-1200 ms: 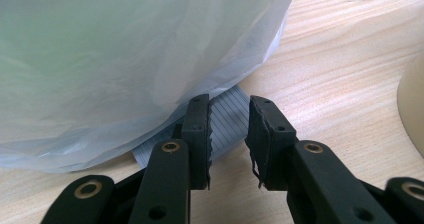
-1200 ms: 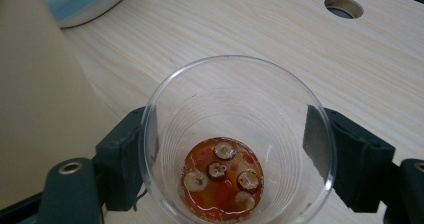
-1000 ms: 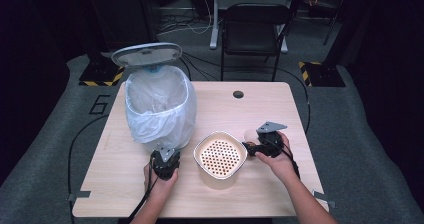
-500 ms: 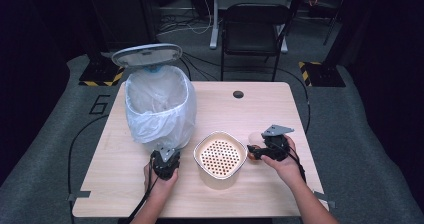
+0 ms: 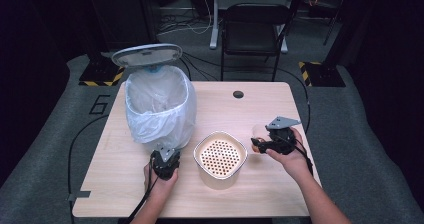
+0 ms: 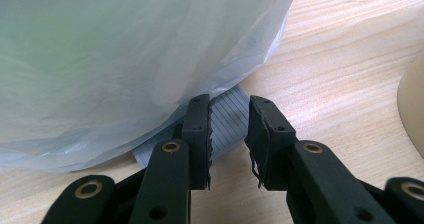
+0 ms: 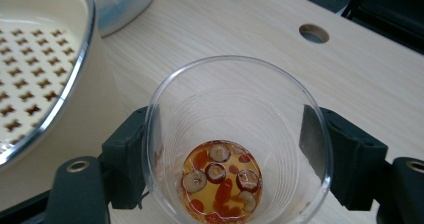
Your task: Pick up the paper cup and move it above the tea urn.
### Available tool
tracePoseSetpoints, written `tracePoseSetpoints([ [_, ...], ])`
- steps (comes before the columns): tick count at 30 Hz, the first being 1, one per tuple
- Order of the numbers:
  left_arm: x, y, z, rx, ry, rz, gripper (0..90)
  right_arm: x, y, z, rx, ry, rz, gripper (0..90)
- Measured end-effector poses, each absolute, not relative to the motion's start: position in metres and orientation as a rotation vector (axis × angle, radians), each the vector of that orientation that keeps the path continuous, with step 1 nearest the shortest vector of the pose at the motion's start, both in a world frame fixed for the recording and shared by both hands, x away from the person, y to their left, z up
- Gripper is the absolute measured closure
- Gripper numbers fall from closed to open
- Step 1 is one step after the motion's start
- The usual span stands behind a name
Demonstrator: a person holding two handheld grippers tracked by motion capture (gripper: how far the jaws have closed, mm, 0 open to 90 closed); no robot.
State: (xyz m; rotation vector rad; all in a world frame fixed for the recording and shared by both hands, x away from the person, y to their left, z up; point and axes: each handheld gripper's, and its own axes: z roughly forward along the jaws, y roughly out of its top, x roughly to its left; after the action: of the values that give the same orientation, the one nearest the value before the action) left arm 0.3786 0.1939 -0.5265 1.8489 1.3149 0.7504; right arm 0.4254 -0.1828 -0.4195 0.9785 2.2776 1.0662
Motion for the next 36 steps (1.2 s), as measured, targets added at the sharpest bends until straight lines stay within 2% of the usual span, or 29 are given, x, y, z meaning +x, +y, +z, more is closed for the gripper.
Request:
tracePoseSetpoints([
  [10, 0.379, 0.194, -0.527, 1.849, 1.315, 0.750, 70.9, 0.422, -0.177, -0.390, 0.883, 2.283, 1.091, 28.2],
  [27, 0.379, 0.194, -0.527, 1.847, 1.316, 0.749, 70.9, 0.423, -0.165, -0.370, 0.772, 2.295, 1.049, 29.9],
  [31, 0.379, 0.194, -0.527, 1.847, 1.316, 0.748, 71.0, 0.425, -0.166, -0.372, 0.781, 2.303, 1.042, 29.8],
  [36, 0.379, 0.194, -0.527, 1.845, 1.316, 0.742, 71.0, 0.427, -0.175, -0.392, 0.847, 2.315, 1.020, 29.6],
])
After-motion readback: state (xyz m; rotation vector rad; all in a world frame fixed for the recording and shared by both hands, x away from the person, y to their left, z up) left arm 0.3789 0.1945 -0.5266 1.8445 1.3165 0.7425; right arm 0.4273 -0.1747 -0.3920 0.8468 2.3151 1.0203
